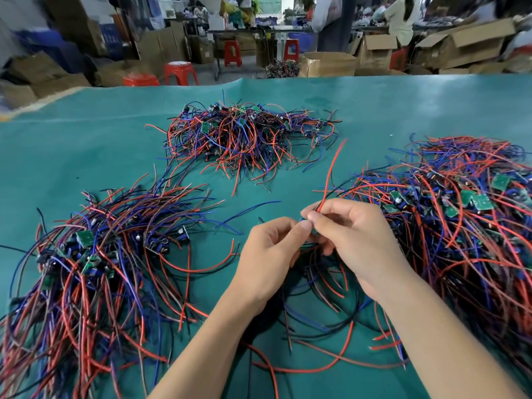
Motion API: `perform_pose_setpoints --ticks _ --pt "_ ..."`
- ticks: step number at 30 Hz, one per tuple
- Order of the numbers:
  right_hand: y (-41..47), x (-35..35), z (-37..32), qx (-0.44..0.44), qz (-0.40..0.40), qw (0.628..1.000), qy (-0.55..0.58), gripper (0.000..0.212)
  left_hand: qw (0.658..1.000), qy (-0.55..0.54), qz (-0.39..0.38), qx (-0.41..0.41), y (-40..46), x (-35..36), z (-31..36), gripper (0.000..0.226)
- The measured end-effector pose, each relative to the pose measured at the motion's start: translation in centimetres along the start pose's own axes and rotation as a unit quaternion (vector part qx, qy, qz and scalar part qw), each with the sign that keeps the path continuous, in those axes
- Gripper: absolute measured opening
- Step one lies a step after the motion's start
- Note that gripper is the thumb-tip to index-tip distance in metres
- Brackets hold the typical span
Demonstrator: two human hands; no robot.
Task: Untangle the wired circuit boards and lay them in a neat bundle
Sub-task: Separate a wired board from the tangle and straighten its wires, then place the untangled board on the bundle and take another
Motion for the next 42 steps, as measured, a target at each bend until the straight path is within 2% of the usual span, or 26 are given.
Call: perform_pose_setpoints --ticks 4,7,9,15,18,21,23,24,25,27,29,30,33,37,42 --pt "0.5 -1.5 -1.1 -0.088 0.100 0.987 -0.093 0.018 0.999 -0.016 -0.031 -0.017 -0.1 0.4 -0.1 0.037" --pt "0.4 -3.5 -3.5 -0.222 0.198 0.931 -0.212 0.019 0.999 -0.006 -0.052 -0.012 -0.3 0.7 0.1 0.037" --pt "0.2 -4.5 -4.4 -0.256 0.238 0.910 -0.224 0.015 0.998 -0.008 -0.060 -0.009 -0.3 0.8 0.2 0.036" --pt "-0.5 -6.0 -5.0 -0.275 0.328 0.882 -0.197 0.012 0.998 -0.004 -0.069 0.009 -0.3 0.9 0.1 0.036" --pt "0.0 -8.4 -4.6 -0.234 0.402 0.870 -0.165 0.019 0.997 -0.001 -0.069 0.016 -0.4 0.9 0.0 0.035" --pt "-0.2 -10.6 -4.6 -0.215 0.459 0.856 -0.100 0.024 0.999 0.000 -0.036 0.016 0.0 0.4 -0.3 0.031" --pt "-0.7 -9.9 -5.2 -0.228 0.451 0.859 -0.082 0.022 1.000 -0.007 -0.020 0.007 0.2 0.3 -0.7 0.020" --pt "-0.8 -8.7 -5.5 -0.239 0.422 0.869 -0.099 0.016 1.000 -0.010 -0.018 0.000 0.2 0.3 -0.8 0.016" --pt "-0.7 -7.0 -5.3 -0.237 0.366 0.890 -0.131 0.013 1.000 -0.015 -0.020 -0.006 0.2 0.4 -0.8 0.016" --pt "-0.1 -3.0 -3.6 -0.188 0.193 0.942 -0.200 0.033 0.999 -0.024 -0.027 -0.012 0.1 0.6 -0.7 0.018" --pt "-0.6 0.0 -2.0 -0.164 0.051 0.961 -0.218 0.038 0.999 -0.029 -0.022 -0.009 0.0 0.5 -0.4 0.018" --pt "-0.8 0.5 -1.8 -0.174 0.028 0.960 -0.219 0.033 0.999 -0.032 -0.016 -0.010 0.0 0.3 -0.3 0.018" --pt "-0.6 -0.2 -1.9 -0.156 0.052 0.976 -0.145 0.018 1.000 -0.017 -0.006 -0.025 0.0 0.0 -0.6 0.025" --pt "-0.6 -0.3 -2.4 -0.172 0.067 0.976 -0.115 0.024 0.999 -0.008 -0.016 -0.028 0.0 0.0 -0.7 0.035" --pt "0.5 -4.6 -3.8 -0.200 0.217 0.952 -0.079 0.025 0.998 -0.028 -0.061 -0.022 -0.3 0.8 -0.4 0.024"
Point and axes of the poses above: each hand's wrist, its own y-axis towards the middle knuckle, its own x-axis out of the palm, z = x × y, the point moved 8 cm from there along y, towards the middle knuckle, and after that the axes turned 15 degrees about z, right-handed, at the moved point
